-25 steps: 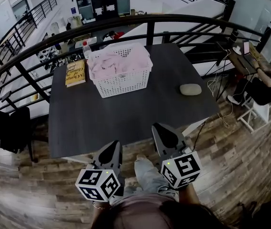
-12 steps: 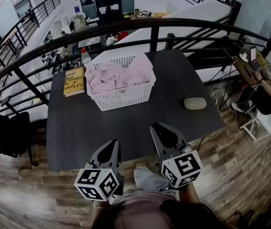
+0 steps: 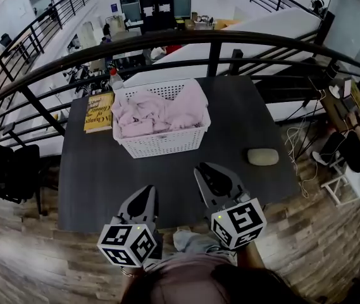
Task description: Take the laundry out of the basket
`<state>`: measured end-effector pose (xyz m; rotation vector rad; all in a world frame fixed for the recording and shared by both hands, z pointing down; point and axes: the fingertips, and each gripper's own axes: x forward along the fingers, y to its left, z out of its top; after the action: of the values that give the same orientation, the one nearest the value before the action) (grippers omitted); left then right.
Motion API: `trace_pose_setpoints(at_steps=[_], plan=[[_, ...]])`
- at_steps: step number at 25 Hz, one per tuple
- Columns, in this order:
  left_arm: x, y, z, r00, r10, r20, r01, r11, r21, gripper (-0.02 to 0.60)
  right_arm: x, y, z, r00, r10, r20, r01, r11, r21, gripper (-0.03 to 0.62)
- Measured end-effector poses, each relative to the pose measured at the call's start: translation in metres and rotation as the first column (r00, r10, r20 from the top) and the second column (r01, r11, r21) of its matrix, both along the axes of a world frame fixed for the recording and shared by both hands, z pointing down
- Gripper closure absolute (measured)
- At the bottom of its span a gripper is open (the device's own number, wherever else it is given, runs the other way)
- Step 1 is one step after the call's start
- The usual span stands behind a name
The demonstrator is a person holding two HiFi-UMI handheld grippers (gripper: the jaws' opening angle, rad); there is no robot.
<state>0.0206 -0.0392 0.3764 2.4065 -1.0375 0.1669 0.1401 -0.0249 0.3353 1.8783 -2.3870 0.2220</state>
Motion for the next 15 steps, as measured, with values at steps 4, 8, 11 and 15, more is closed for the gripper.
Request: trace_pose_setpoints(at_steps=[4,8,11,15], plan=[[-0.002,-0.008,0.002,0.999,-0.033,0.007,0.034,0.999,-0.012,0.584,0.005,-0.017,0.001,1.000,-0.027,-0.002,0.027,1.000,-0.007,0.530],[-0.011,-0.020,0.002,0.998,-0.062,0.007,0.062,0.998,-0.017,0.584,0.003,-0.031,0.002,0.999,-0.044,-0.010,0.044,0.999,-0.012,0.519],[-0.017,-0.030,0.003,0.998,-0.065,0.009,0.065,0.998,-0.015,0.584,-0.002,-0.042,0.003,0.999,-0.050,-0.023,0.049,0.999,-0.015,0.511],[-0.025,-0.045,0.005,0.999,-0.042,0.018,0.043,0.999,-0.021,0.584,-0.008,-0.059,0.003,0.999,-0.037,-0.027,0.037,0.999,-0.015,0.500]])
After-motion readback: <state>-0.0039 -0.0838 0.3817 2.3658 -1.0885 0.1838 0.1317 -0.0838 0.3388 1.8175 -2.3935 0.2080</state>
